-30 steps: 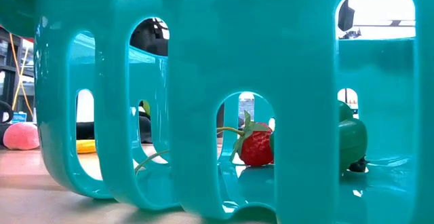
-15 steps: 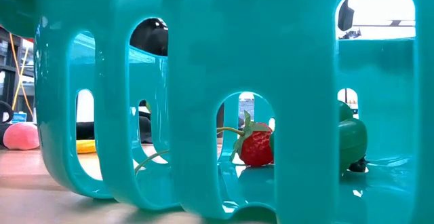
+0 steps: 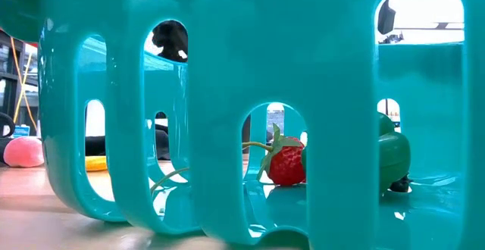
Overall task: Pick and placing Produce into tupperware
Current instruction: Put the green cabbage into the blue bin
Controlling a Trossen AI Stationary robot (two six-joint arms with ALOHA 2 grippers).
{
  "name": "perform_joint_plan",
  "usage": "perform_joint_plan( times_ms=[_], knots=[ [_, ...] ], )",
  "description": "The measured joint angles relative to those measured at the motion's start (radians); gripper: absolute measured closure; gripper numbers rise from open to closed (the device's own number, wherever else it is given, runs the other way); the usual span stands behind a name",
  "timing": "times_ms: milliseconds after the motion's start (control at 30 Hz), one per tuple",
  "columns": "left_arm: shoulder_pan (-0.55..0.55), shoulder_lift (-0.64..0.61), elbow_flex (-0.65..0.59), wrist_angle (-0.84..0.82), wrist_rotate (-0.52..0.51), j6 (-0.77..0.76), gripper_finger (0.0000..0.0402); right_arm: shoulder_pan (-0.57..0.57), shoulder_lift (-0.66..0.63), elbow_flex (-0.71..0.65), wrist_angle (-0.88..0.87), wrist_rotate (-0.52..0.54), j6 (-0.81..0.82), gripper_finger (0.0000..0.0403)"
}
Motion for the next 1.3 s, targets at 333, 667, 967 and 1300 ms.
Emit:
perform_joint_plan(
  times_ms=[333,667,967,1300],
  knots=[
    [-0.001,-0.125,0.0,0.003,0.068,0.037,0.0198,0.0,0.0,0.0,0.0,0.0,0.001,0.021],
    [-0.054,-0.206,0.0,0.115,0.121,0.083,0.0193,0.0,0.0,0.0,0.0,0.016,0.025,0.021],
    [-0.194,-0.211,0.0,0.234,0.11,0.085,0.0193,0.0,0.0,0.0,0.001,0.034,0.036,0.021],
    [-0.33,-0.21,0.0,0.319,-0.057,0.088,0.0189,0.0,0.0,0.0,0.001,0.034,0.048,0.021]
  ],
)
